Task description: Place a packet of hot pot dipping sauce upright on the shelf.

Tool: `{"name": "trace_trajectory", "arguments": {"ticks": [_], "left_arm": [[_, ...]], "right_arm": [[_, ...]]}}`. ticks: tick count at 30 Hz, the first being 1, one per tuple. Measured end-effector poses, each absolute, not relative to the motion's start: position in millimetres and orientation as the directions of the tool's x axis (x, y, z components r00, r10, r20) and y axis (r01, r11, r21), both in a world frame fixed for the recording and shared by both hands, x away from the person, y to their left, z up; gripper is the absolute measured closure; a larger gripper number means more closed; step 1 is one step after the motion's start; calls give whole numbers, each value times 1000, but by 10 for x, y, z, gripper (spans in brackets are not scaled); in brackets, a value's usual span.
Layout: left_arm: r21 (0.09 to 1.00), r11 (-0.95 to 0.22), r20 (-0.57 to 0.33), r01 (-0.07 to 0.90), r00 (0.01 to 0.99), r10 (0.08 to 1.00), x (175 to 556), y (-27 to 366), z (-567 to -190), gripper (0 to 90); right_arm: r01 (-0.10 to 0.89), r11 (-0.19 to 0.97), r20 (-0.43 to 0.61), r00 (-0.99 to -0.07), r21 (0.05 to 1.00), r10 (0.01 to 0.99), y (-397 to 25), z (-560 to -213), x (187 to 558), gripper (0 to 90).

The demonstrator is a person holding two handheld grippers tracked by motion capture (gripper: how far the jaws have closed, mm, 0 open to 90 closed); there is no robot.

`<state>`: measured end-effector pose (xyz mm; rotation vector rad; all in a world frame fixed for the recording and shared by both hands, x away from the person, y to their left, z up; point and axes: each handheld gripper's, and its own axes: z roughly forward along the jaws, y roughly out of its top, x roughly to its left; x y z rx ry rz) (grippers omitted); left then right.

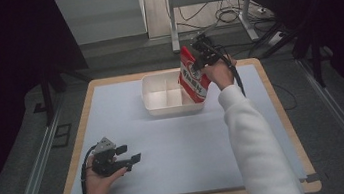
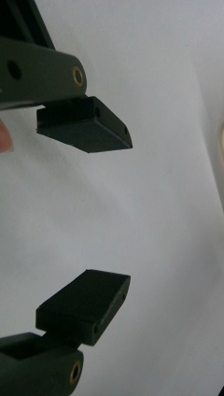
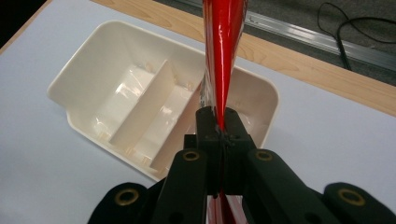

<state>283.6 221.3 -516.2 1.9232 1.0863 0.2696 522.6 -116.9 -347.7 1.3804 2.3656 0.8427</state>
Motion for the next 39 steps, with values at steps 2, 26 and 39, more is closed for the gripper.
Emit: {"name": "trace_trajectory", "arguments": {"ticks": [2, 26, 39], "left_arm": [[780, -224, -220, 584, 592, 775, 2839, 2215, -5166, 295], [775, -229, -221, 588, 593, 774, 2847, 2201, -5177, 295], [778, -228, -220, 585, 594, 774, 2841, 2201, -5169, 295]], "right_arm": [[700, 374, 59, -510, 608, 858, -1156, -3488, 5241, 873], [731, 340, 86, -477, 592, 875, -1269, -3531, 5304, 870], [712, 336, 93, -490, 616, 867, -1269, -3546, 5288, 763]]}}
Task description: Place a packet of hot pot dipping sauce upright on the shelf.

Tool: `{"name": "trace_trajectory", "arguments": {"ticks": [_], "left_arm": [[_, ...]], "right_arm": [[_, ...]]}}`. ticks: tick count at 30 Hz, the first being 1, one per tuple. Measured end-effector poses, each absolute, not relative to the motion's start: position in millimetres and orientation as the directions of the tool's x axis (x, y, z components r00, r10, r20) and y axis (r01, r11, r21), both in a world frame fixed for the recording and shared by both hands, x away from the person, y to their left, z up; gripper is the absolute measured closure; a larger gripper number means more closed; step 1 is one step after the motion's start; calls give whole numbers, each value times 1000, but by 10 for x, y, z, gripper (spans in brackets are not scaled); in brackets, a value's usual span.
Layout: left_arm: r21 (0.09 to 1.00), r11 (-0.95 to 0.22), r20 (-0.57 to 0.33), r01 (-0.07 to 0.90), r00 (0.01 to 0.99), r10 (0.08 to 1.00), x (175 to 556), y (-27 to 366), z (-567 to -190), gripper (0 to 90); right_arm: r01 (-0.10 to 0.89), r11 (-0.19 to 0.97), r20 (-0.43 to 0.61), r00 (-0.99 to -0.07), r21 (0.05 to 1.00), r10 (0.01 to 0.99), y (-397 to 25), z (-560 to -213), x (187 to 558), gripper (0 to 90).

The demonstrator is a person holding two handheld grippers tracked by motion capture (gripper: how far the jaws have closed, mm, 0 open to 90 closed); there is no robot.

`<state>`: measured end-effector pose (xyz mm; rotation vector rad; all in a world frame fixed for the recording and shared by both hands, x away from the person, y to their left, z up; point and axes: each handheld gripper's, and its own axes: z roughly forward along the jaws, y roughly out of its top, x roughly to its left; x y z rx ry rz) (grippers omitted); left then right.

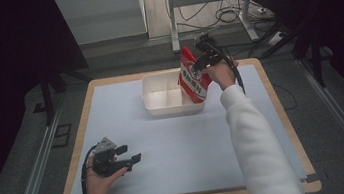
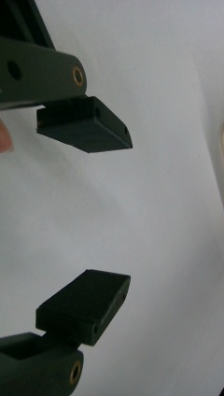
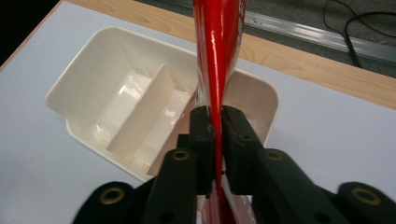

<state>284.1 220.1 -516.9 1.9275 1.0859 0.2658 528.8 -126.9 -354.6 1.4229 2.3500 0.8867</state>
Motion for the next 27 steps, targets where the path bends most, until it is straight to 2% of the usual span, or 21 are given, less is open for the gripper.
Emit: {"name": "trace_trajectory", "arguments": {"ticks": [6, 13, 18, 27], "left_arm": [[777, -226, -221, 588, 591, 776, 2846, 2204, -5171, 295], [779, -226, -218, 585, 591, 777, 2841, 2213, -5171, 295], [777, -228, -216, 586, 589, 779, 2832, 2226, -5169, 295], [777, -230, -214, 586, 590, 779, 2819, 2223, -5167, 295]], "right_arm": [[679, 333, 82, -501, 655, 862, -1307, -3521, 5262, 531], [633, 335, 88, -540, 698, 837, -1304, -3442, 5174, 384], [594, 323, 111, -578, 737, 808, -1332, -3373, 5084, 325], [542, 284, 153, -625, 791, 766, -1529, -3311, 4789, 294]]}}
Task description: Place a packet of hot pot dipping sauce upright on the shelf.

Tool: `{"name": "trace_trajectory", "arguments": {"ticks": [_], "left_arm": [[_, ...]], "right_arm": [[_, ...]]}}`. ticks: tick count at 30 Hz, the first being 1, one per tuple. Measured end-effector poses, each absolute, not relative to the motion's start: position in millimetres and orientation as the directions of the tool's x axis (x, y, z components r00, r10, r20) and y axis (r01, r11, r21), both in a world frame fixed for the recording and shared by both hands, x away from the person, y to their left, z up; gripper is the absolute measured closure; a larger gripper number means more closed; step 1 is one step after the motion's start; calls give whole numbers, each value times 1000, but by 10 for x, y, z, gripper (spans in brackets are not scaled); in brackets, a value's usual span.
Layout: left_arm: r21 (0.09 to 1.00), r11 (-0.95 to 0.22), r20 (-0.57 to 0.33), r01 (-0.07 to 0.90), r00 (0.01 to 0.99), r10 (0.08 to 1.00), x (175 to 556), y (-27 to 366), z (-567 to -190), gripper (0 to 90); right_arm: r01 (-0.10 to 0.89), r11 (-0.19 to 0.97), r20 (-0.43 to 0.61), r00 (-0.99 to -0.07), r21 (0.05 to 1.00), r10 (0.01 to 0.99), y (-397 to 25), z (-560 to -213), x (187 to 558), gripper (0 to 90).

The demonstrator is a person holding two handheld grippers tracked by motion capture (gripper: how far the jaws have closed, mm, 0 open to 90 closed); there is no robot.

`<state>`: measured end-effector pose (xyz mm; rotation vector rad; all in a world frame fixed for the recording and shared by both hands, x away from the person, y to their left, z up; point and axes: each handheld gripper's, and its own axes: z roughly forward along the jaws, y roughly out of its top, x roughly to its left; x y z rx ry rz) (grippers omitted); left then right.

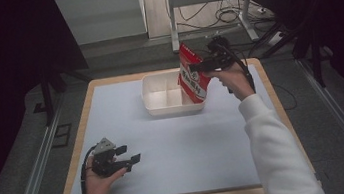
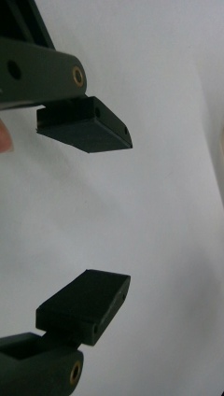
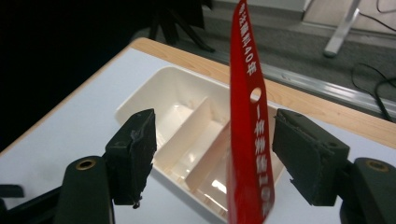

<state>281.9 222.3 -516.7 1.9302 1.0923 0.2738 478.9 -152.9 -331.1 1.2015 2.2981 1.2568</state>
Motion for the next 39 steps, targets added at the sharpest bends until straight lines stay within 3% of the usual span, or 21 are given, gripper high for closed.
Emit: {"name": "trace_trajectory", "arguments": {"ticks": [8, 16, 31, 39], "left_arm": [[777, -224, -218, 588, 586, 781, 2817, 2205, -5172, 295], [773, -226, -216, 592, 581, 785, 2828, 2194, -5186, 295], [770, -225, -211, 597, 571, 794, 2823, 2178, -5196, 295], [771, -226, -209, 595, 572, 793, 2818, 2198, -5201, 295]], "right_arm": [[477, 292, 136, -679, 829, 722, -1763, -3430, 4443, 281], [446, 312, 110, -700, 839, 706, -2099, -3761, 3993, 281], [515, 312, 149, -671, 799, 726, -2604, -4687, 3476, 283], [541, 312, 156, -653, 781, 741, -2657, -4837, 3449, 281]]}}
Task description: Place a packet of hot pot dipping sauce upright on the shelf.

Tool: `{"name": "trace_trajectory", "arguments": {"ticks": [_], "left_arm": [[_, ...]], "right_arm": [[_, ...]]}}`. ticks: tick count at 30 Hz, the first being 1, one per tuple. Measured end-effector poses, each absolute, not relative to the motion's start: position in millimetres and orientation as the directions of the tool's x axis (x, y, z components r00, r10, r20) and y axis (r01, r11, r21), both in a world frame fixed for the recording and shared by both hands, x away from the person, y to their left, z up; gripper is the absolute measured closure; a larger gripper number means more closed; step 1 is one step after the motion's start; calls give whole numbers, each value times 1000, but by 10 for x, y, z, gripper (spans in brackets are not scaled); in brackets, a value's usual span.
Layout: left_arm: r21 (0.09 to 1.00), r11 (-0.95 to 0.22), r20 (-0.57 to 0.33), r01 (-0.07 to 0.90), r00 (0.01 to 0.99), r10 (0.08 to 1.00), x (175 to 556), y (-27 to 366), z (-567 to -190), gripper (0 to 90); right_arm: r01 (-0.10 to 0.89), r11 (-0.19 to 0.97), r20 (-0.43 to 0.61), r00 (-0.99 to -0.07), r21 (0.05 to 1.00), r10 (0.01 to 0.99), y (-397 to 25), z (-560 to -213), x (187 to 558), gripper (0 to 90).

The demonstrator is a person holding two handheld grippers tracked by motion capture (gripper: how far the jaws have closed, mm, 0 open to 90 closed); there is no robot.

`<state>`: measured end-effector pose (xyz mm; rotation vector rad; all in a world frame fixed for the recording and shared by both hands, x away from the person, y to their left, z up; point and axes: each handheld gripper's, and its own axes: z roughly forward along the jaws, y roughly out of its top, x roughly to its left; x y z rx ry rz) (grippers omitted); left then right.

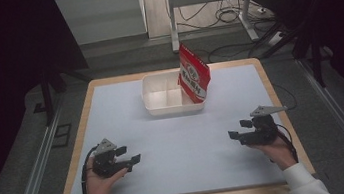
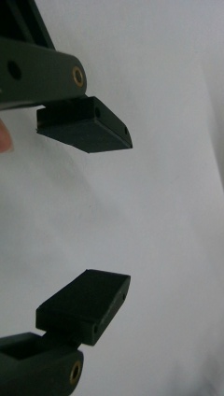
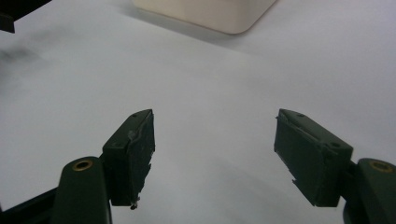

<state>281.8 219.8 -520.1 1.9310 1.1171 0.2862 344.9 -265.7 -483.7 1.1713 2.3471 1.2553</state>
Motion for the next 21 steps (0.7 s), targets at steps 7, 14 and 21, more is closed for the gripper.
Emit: {"name": "trace_trajectory", "arguments": {"ticks": [7, 14, 21], "left_arm": [[771, -227, -209, 595, 573, 793, 2821, 2197, -5203, 295], [772, -219, -213, 597, 567, 796, 2819, 2201, -5200, 296], [771, -221, -211, 598, 567, 796, 2833, 2202, -5205, 295]], "right_arm": [[536, 311, 145, -647, 785, 748, -2665, -4830, 3441, 278], [532, 316, 135, -646, 786, 752, -2664, -4834, 3433, 269], [524, 324, 117, -643, 788, 757, -2660, -4855, 3434, 238]]}}
